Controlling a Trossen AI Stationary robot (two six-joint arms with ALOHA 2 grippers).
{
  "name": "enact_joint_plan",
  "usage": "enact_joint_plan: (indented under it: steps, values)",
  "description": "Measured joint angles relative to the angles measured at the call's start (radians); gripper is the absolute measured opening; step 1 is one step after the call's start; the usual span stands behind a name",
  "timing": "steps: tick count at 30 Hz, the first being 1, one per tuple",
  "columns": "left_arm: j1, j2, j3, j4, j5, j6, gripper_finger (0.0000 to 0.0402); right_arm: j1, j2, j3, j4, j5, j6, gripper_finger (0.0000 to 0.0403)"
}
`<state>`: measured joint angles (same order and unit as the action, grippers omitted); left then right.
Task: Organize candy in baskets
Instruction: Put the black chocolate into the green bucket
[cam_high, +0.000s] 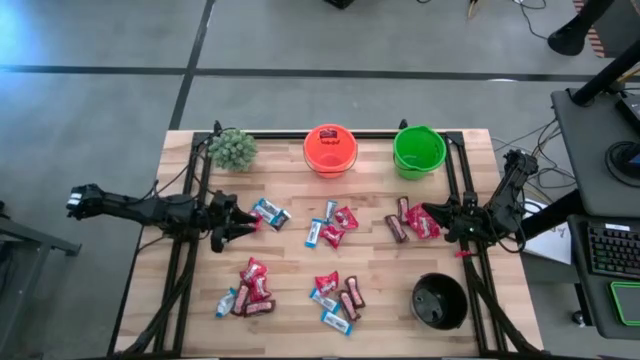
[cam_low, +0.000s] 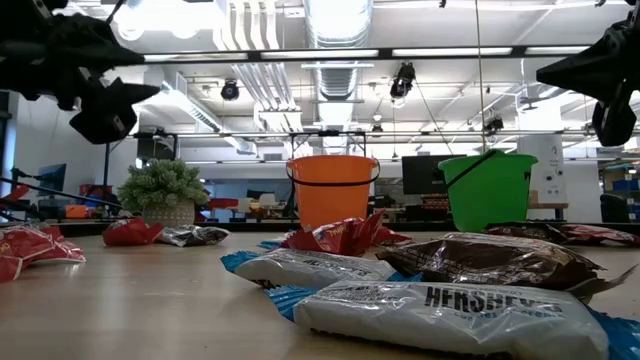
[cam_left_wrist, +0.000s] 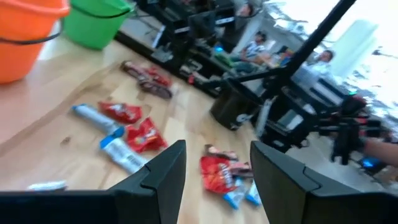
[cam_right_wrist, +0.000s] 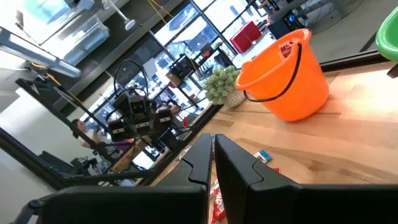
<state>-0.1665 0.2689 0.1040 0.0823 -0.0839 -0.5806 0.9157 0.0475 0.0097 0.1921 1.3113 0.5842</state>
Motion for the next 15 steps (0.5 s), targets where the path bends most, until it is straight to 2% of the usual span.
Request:
enact_joint_plan:
  steps: [4,15]
  values:
    - [0.0,0.006,0.0,0.02,0.023,0.045,0.0162,0.0,0.0,0.0,0.0,0.0,0.0,0.0013]
    - [0.0,0.011,0.0,0.094,0.021,-0.074,0.0162,0.0,0.0,0.0,0.0,0.0,0.0,0.0013]
